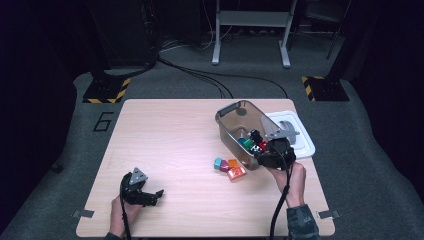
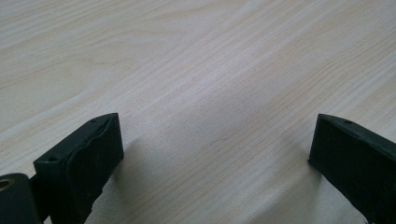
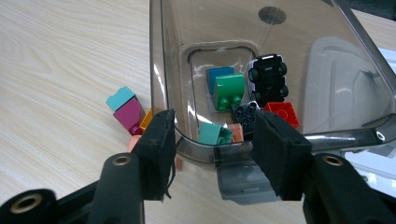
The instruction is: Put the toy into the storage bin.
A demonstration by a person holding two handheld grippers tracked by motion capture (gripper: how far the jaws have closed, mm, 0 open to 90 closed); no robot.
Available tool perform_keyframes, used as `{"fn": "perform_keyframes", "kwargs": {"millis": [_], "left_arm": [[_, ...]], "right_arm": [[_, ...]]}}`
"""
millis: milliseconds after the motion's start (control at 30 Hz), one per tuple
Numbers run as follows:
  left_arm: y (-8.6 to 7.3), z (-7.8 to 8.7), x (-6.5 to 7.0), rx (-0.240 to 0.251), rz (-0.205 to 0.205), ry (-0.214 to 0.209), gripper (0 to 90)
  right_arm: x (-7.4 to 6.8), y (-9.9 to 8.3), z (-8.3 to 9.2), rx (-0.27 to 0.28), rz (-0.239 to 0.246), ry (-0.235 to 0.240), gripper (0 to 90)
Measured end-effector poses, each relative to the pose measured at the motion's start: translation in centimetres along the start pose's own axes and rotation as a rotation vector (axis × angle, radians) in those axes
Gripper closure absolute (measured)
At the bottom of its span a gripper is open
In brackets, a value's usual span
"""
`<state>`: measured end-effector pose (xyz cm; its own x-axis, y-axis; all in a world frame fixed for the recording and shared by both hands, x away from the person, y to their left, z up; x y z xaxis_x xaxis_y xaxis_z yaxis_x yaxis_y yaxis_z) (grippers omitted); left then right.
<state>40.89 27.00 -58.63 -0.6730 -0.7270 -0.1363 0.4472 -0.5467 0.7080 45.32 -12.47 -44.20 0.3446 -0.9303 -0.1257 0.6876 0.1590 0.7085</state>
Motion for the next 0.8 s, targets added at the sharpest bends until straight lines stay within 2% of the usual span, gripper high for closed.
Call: {"fn": "perform_keyframes", "kwargs": {"millis": [33, 100, 133, 267, 300, 367, 400, 467, 533, 567, 600, 667, 700, 733, 800], "left_arm": [[0.0, 0.0, 0.0, 0.0, 0.0, 0.0, 2.5], [0.0, 0.0, 0.0, 0.0, -0.001, 0.0, 2.6], [0.0, 0.0, 0.0, 0.0, 0.0, 0.0, 2.6], [0.0, 0.0, 0.0, -0.001, -0.004, -0.001, 2.6], [0.0, 0.0, 0.0, 0.0, 0.0, 0.0, 2.6], [0.0, 0.0, 0.0, 0.0, -0.001, 0.0, 2.5], [0.0, 0.0, 0.0, 0.0, -0.001, 0.0, 2.6], [0.0, 0.0, 0.0, 0.0, -0.001, 0.0, 2.6], [0.0, 0.0, 0.0, 0.0, -0.001, 0.0, 2.6], [0.0, 0.0, 0.0, 0.001, -0.001, 0.0, 2.5], [0.0, 0.0, 0.0, 0.001, -0.001, 0.0, 2.6], [0.0, 0.0, 0.0, 0.002, 0.002, 0.001, 2.6], [0.0, 0.0, 0.0, 0.0, -0.001, 0.0, 2.6], [0.0, 0.0, 0.0, 0.002, 0.001, 0.001, 2.6], [0.0, 0.0, 0.0, 0.001, 0.0, 0.0, 2.6]], "right_arm": [[-0.2, -0.1, 0.3, 0.016, -0.008, 0.015, 41.9], [-0.4, -0.2, 0.5, 0.019, -0.01, 0.018, 41.0], [-0.8, -0.1, 0.8, 0.035, 0.001, 0.032, 34.1], [-1.9, 0.0, 1.2, 0.048, 0.026, 0.052, 27.8], [-2.9, 0.1, 1.3, 0.054, 0.052, 0.066, 23.9], [-3.8, 0.3, 1.2, 0.058, 0.063, 0.089, 21.5], [-3.8, 0.3, 1.2, 0.058, 0.063, 0.089, 21.5], [-5.1, 0.5, 0.8, 0.049, 0.096, 0.115, 18.4], [-5.5, 0.5, 0.5, 0.045, 0.101, 0.129, 17.8], [-6.5, 0.5, -0.1, 0.032, 0.11, 0.146, 16.2], [-6.5, 0.5, -0.1, 0.032, 0.11, 0.146, 16.2], [-7.7, 0.4, -1.0, 0.019, 0.144, 0.177, 15.9], [-8.2, 0.3, -1.3, 0.008, 0.138, 0.184, 15.7], [-8.6, 0.3, -1.8, 0.003, 0.161, 0.191, 15.4], [-9.6, 0.0, -2.7, -0.022, 0.171, 0.21, 15.2]]}}
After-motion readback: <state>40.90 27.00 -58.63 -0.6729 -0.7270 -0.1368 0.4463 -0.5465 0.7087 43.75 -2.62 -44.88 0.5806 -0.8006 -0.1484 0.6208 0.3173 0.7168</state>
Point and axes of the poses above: each handheld gripper's, and its own axes: z roughly backward along the jaws, y roughly out of its top, x roughly to its right, the point moved 8 cm from there along -z, roughly forward along the jaws, and after that the axes turned 10 degrees about -z, right-handed, at the moved point
